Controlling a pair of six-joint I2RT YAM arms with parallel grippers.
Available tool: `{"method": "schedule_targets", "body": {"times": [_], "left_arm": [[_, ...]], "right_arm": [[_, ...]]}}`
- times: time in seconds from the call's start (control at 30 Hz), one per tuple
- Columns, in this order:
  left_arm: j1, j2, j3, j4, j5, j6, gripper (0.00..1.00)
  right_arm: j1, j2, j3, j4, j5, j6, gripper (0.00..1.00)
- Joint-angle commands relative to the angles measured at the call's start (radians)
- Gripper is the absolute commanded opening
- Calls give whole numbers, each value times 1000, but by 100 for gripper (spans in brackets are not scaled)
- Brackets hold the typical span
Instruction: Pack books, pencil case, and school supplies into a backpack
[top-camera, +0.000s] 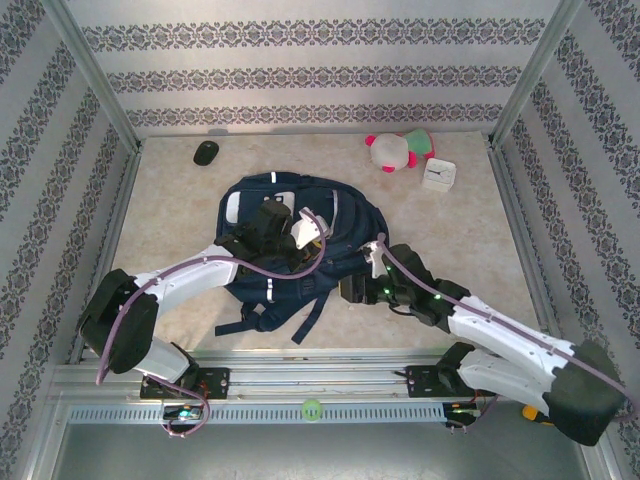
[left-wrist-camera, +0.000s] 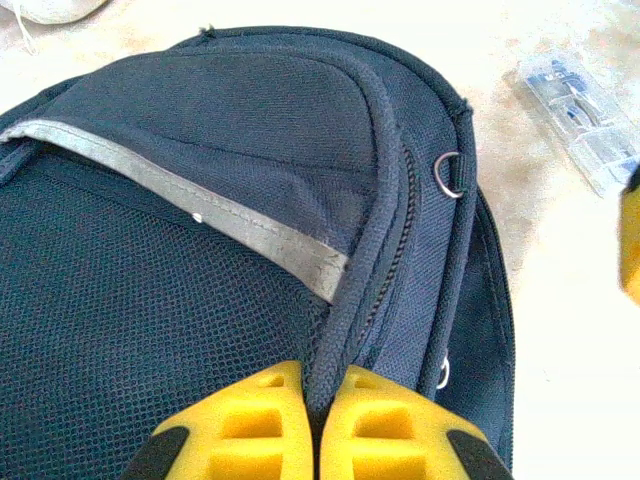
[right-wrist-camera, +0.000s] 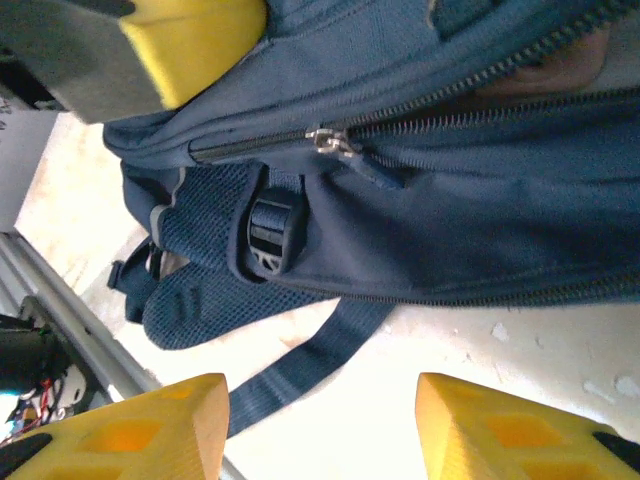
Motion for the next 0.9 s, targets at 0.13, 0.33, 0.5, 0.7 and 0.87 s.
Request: {"method": "schedule_targets", "body": {"times": [0.13, 0.33, 0.5, 0.7, 0.87], "left_arm": [[11, -46, 54, 58, 63, -67, 0], [15, -47, 67, 62, 80, -78, 0], [21, -41, 77, 77, 124, -95, 0], [27, -49, 74, 73, 131, -95, 0], [42, -63, 67, 28, 115, -62, 0]], "right_arm": [[17, 141, 74, 168, 90, -51, 52], [18, 256, 104, 263, 115, -38, 51], [22, 330, 125, 320, 157, -35, 47], [17, 360, 137, 303, 252, -60, 27], [-16, 310, 105, 258, 265, -56, 7]]}}
